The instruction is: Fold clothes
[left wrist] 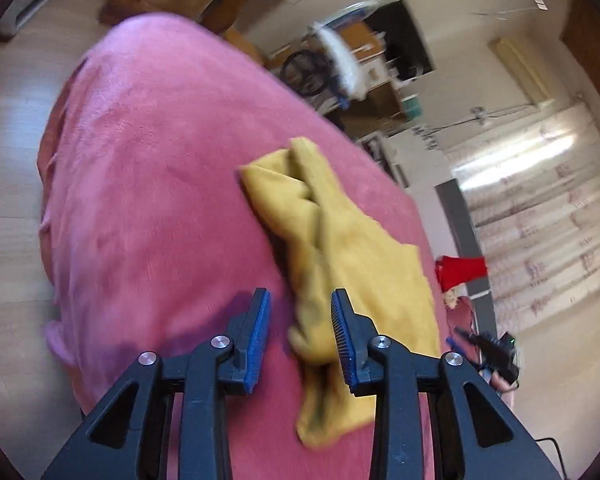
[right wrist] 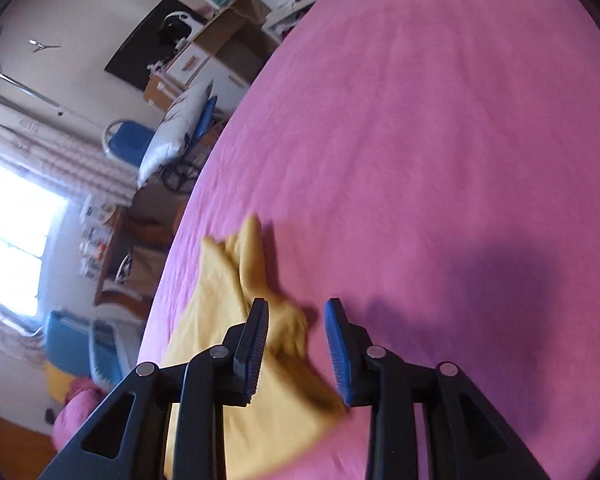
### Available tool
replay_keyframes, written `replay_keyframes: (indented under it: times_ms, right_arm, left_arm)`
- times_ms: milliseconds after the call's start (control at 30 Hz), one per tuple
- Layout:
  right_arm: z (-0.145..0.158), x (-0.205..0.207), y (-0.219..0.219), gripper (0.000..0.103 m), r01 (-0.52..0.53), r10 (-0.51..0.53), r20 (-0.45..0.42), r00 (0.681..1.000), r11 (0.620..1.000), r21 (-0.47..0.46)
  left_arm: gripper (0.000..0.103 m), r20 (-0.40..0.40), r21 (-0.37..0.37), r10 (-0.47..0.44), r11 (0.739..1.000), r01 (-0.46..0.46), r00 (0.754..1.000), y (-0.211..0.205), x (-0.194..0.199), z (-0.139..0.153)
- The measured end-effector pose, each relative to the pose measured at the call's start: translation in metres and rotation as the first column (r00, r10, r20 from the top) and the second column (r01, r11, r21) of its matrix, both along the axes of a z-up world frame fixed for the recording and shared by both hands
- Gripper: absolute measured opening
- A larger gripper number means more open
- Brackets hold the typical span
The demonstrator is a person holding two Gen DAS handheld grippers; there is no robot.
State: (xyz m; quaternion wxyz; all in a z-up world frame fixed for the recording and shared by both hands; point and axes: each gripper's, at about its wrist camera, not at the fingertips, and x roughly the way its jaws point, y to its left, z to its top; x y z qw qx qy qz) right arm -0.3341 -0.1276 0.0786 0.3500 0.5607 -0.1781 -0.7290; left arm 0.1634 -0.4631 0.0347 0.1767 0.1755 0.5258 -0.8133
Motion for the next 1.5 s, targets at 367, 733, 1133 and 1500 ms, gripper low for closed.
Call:
replay_keyframes:
  times_ms: [367, 733, 1133, 1500]
  right_arm:
    - [-0.058, 0.054, 0.053, 0.015, 0.224, -0.216, 0.181, 0.959, 0.974, -0.026]
    - [0.015, 0.256, 0.076, 0.036, -0.1, 0.105, -0.151, 0.983, 0.994, 0.036]
    - [0.107, 0.356, 0.029, 0.082, -0.163, 0.302, -0.499, 0.812, 0.939, 0.303]
    - [0.111, 0.351, -0.04, 0.082, -0.137, 0.368, -0.559, 0.743, 0.901, 0.411]
  left_arm:
    - [0.059, 0.325, -0.01, -0.177, 0.982, 0.19, 0.929, 0.022, -0.051, -0.011]
    - [0.083, 0.528, -0.22, -0.054, 0.955, 0.198, 0.848, 0.136, -0.01, 0.07]
    - [0.084, 0.562, -0.495, 0.094, 0.834, 0.243, 0.822, 0.183, -0.027, 0.15]
    - [0.084, 0.561, -0.546, 0.175, 0.813, 0.202, 0.809, 0.17, -0.025, 0.162]
